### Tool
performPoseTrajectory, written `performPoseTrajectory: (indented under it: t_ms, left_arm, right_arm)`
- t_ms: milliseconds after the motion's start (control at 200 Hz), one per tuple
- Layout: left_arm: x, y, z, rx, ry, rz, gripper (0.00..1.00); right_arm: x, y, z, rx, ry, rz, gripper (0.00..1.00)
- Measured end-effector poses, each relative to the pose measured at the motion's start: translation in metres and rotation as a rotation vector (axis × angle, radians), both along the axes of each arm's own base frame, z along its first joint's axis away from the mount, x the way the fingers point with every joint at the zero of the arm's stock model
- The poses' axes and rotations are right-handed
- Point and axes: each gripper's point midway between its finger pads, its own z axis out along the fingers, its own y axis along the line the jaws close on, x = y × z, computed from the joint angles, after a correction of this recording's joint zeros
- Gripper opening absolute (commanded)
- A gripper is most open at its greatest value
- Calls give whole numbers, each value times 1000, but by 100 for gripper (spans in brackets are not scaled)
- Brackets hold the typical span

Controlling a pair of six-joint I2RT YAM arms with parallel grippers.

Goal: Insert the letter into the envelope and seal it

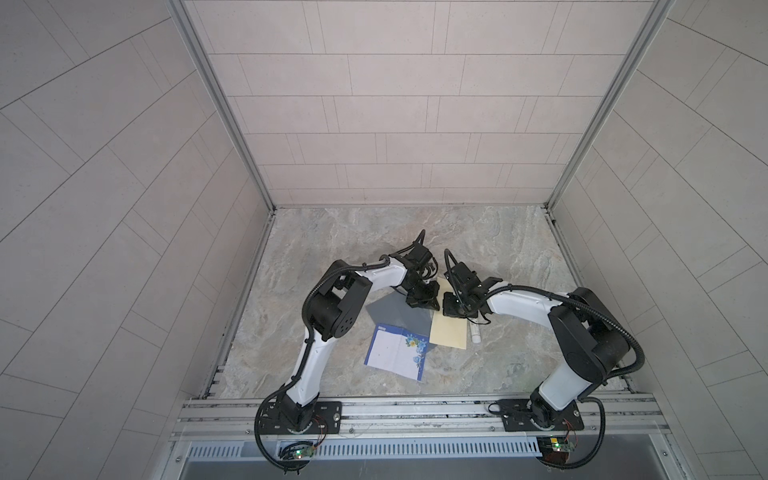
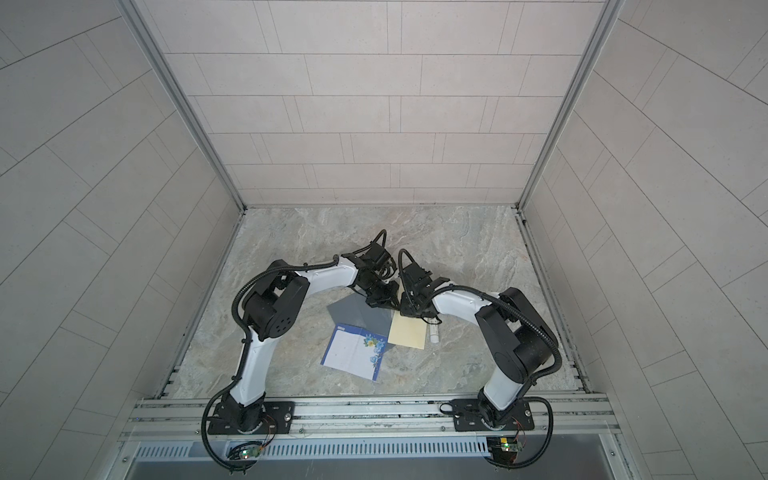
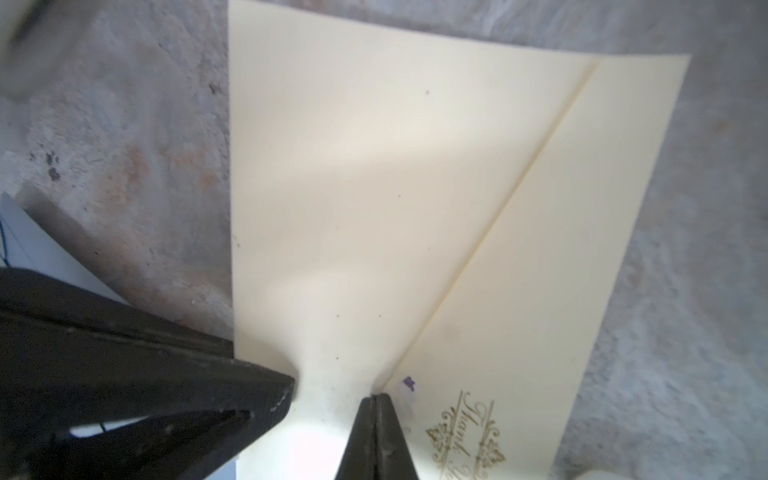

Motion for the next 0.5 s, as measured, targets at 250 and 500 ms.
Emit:
performPoseTrajectory:
  t_ms: [250, 500]
  left_arm:
    - [0, 0, 0, 0, 1, 0, 0]
    - [-2, 1, -2, 4, 7, -1, 0]
  right_arm:
    - [-4, -1, -1, 3, 6, 1, 6]
    - [-12, -2, -1, 13, 17, 9, 5]
